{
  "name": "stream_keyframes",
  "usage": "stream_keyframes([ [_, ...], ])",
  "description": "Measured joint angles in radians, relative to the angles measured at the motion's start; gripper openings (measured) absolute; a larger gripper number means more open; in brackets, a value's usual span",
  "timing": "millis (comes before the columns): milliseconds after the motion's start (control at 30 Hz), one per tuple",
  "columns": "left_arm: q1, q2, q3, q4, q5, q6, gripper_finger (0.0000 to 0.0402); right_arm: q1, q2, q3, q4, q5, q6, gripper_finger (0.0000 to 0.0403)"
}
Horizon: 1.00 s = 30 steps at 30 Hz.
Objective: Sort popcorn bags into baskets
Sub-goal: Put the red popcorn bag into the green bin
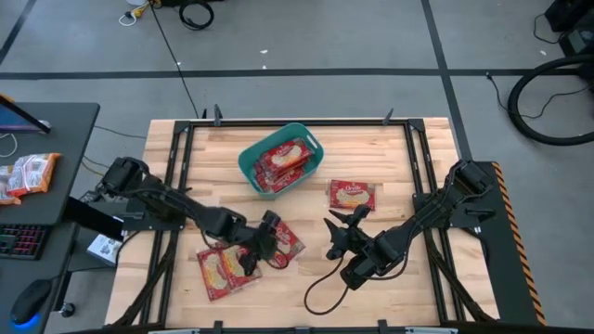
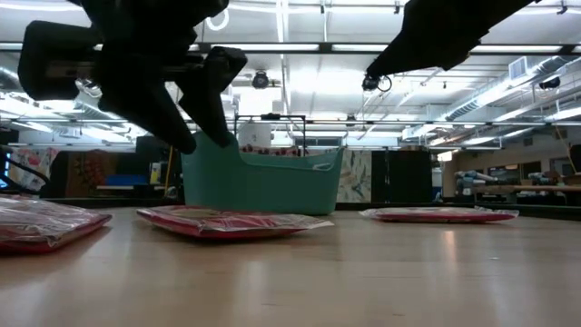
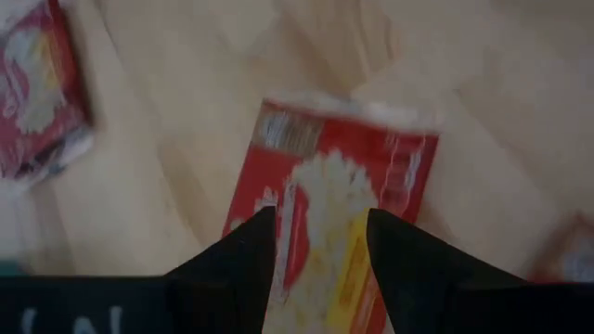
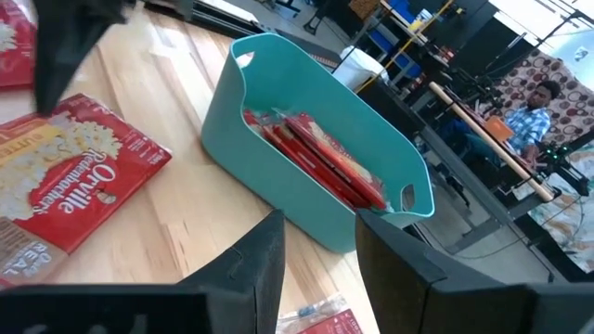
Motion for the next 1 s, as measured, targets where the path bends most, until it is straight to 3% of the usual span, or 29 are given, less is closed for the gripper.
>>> stream_keyframes([
  [200, -0.068, 0.078, -0.01, 0.135, -0.056, -0.008, 0.0179, -0.005, 0.0, 0.0, 0.008, -0.001, 0.0, 0.0137],
  [400, -0.122, 0.204, 0.046, 0.141, -0.095, -0.008, 0.0222, -0.005, 0.0, 0.0, 0.01, -0.008, 0.0, 0.0137],
  [667, -0.146, 0.277, 0.064, 0.143, -0.242, 0.039, 0.0259, -0.003, 0.0, 0.0, 0.015, -0.01, 0.0, 0.0137],
  [833, -0.143, 0.28, 0.064, 0.14, -0.237, 0.044, 0.0229, -0.003, 0.0, 0.0, 0.015, -0.01, -0.002, 0.0137],
  [1000, -0.132, 0.281, 0.063, 0.126, -0.198, 0.025, 0.0144, -0.003, 0.0, 0.0, 0.015, -0.01, -0.003, 0.0137],
])
